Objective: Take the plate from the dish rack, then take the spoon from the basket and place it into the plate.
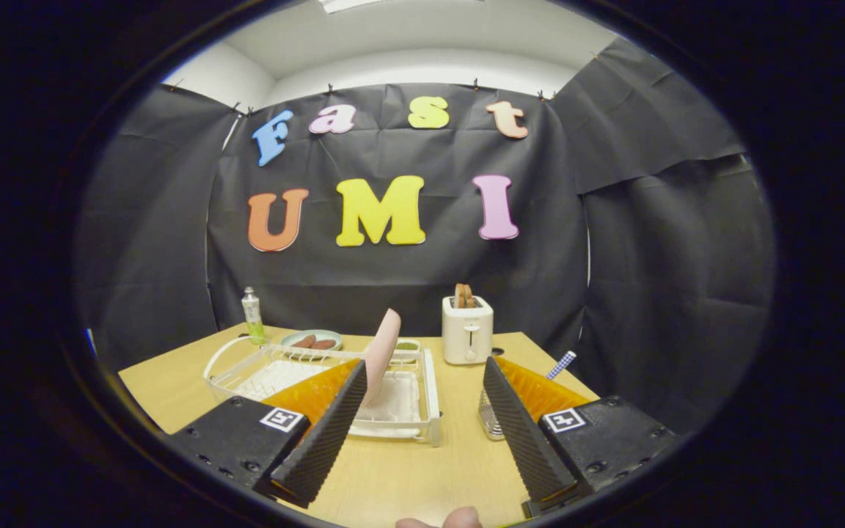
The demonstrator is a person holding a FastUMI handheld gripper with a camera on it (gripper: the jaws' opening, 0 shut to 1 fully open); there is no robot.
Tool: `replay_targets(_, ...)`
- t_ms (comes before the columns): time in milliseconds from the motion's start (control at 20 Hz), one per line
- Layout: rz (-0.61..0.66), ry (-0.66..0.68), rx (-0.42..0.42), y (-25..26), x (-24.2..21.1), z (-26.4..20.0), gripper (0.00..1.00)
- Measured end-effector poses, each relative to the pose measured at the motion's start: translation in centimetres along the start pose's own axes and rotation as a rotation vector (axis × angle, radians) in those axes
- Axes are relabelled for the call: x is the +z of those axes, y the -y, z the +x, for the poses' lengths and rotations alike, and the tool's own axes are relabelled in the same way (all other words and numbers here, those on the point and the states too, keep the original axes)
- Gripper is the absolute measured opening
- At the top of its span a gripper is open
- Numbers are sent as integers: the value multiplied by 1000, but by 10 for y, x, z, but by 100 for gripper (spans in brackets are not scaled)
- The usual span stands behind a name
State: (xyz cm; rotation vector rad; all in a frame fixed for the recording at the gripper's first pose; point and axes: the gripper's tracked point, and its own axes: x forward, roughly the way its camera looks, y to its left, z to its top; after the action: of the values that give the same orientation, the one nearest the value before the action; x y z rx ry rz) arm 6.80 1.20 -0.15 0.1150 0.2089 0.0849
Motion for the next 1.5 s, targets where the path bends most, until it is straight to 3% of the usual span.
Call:
replay_targets(300, -28, -30, 35, -16, 46, 42, 100)
replay_targets(650, -41, -168, 69, -38, 71, 104, 100)
replay_targets(800, -22, -258, 86, -49, 64, 130, 100)
replay_targets(1200, 8, -502, 28, -49, 21, 186, 100)
replay_targets(1300, 34, -559, 33, -53, 7, 196, 98)
replay_targets(1500, 43, -634, 34, -58, -4, 211, 83)
